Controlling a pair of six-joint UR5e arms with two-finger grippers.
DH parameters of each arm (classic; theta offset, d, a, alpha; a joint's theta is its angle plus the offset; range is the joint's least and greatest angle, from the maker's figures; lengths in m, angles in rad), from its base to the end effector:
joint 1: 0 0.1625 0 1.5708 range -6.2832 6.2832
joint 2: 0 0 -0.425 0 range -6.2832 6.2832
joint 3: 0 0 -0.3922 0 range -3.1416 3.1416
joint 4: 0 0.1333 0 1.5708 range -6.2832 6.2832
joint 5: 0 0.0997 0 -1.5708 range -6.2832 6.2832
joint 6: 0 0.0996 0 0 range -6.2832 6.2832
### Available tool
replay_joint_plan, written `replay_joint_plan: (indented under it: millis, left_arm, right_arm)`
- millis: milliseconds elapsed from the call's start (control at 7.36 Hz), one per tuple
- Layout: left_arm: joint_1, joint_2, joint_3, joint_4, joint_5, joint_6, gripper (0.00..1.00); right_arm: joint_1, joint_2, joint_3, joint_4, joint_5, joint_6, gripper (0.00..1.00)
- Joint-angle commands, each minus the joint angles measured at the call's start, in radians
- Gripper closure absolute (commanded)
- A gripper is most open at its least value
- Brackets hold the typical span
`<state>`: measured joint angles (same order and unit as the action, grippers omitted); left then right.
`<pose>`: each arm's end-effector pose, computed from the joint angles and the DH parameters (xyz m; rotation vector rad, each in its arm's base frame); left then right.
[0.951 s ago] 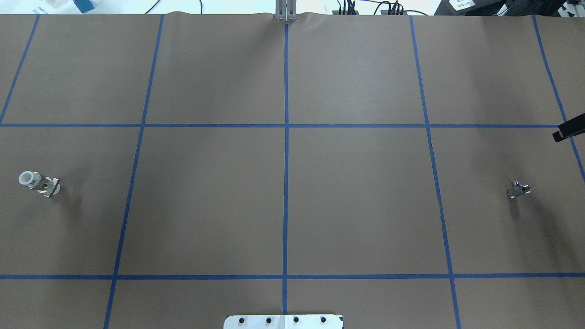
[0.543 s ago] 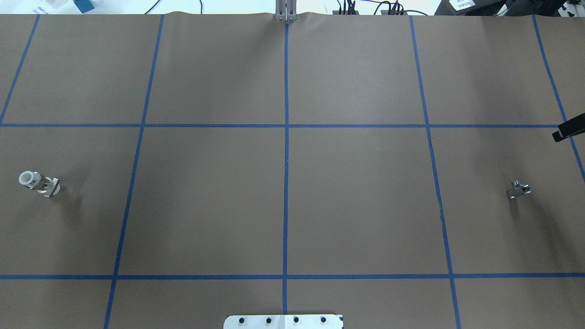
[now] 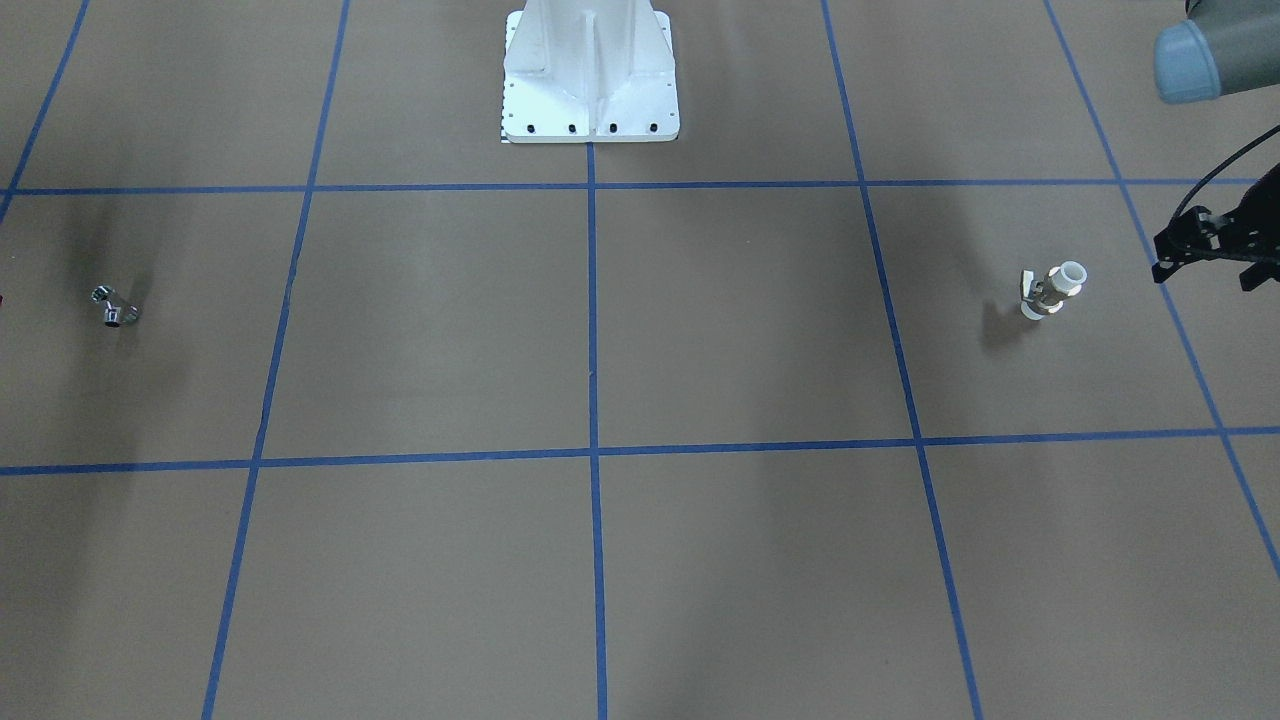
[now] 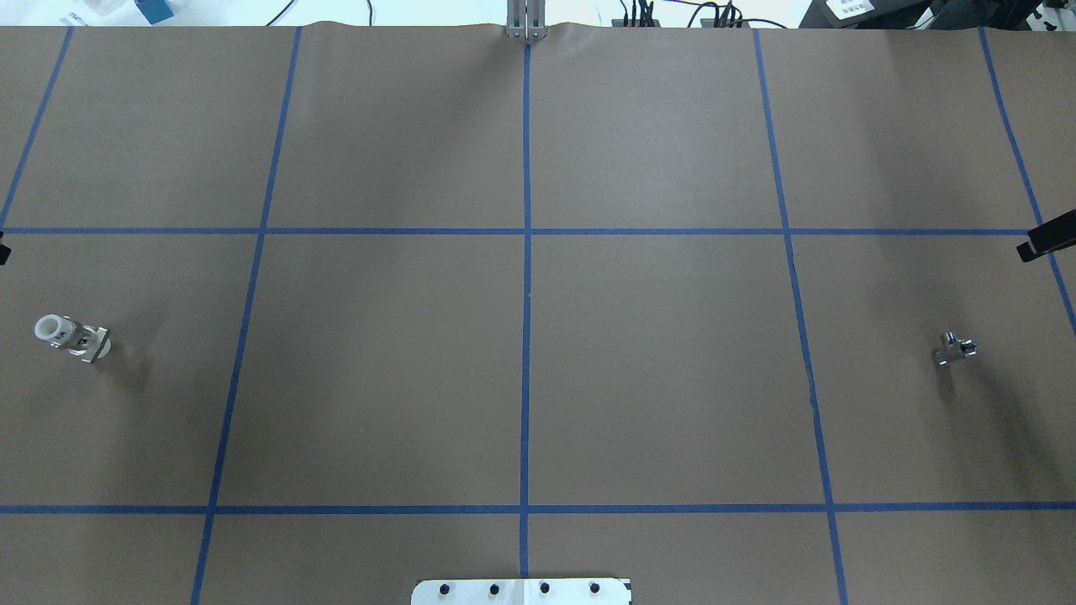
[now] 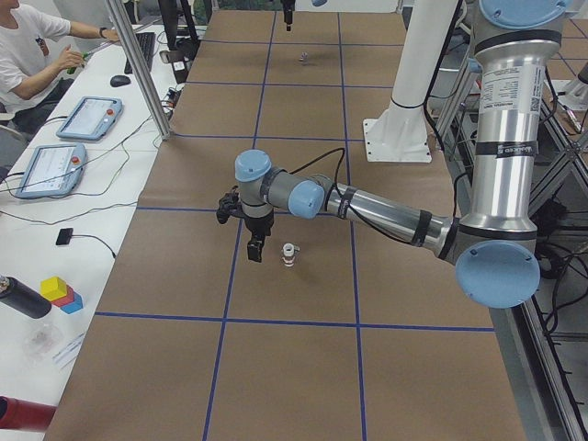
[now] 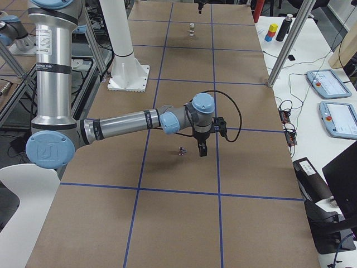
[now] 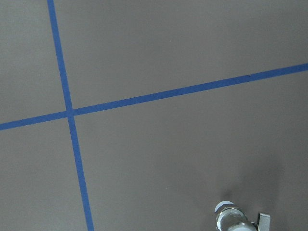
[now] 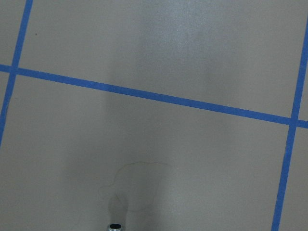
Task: Assemble PPR valve and pipe with both arms
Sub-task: 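Move the left gripper down over the white PPR valve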
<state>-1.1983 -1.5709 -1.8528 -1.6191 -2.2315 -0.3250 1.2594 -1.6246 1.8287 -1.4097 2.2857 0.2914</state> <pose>0.1135 -0.4888 0.5204 0.0754 0.7243 0.1545 -0.0827 -0.4789 0.5420 0.1239 -0.7789 -0.1495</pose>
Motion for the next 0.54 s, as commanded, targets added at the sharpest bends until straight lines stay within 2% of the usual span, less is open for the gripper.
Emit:
replay_joint_plan:
  millis: [0, 408]
  left_arm:
    - [0.069, 0.003, -0.006, -0.034, -0.002, -0.072, 0.00]
    - [0.132, 0.026, 0.000, -0.051, 0.000, -0.129, 0.01]
  right_arm:
    - [0.000, -0.001, 0.001, 0.000, 0.000, 0.000, 0.00]
    - [-0.002, -0.001, 0.000, 0.000, 0.000, 0.002, 0.00]
